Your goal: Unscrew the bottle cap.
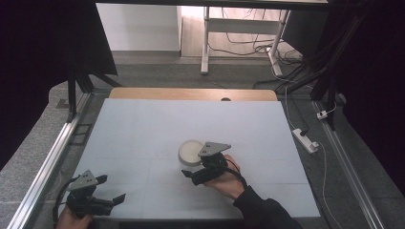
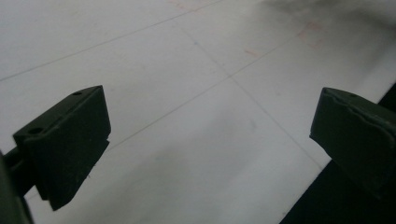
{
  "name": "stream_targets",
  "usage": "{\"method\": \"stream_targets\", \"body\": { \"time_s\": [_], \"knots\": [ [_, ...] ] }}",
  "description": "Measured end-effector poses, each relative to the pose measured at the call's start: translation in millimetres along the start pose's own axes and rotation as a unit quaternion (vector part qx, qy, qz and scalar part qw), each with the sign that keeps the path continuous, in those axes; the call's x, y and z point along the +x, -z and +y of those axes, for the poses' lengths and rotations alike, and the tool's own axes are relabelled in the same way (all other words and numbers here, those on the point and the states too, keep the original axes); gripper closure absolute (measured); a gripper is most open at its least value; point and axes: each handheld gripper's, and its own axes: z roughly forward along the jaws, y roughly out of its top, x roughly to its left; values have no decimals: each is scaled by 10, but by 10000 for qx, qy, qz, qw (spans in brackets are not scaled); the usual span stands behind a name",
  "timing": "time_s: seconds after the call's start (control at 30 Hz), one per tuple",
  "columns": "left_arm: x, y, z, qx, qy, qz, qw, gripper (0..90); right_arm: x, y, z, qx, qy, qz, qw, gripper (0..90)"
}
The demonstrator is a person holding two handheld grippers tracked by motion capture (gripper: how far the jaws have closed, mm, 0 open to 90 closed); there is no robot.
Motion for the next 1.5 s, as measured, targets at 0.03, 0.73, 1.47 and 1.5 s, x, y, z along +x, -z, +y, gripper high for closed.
{"method": "stream_targets", "body": {
  "time_s": [0.03,0.73,1.47,1.5],
  "knots": [
    [-4,-11,16,22,-30,-67,10000,0,0,0,0,3,2,2,10000,67],
    [-172,-306,657,-599,-847,-856,9909,0,6,8,-2,-16,14,114,9999,67],
    [-349,-820,1473,-284,-1743,-1433,9738,0,37,3,-2,34,166,184,9997,67],
    [-357,-845,1501,-259,-1796,-1487,9721,0,38,2,-2,35,168,198,9997,68]
  ]
}}
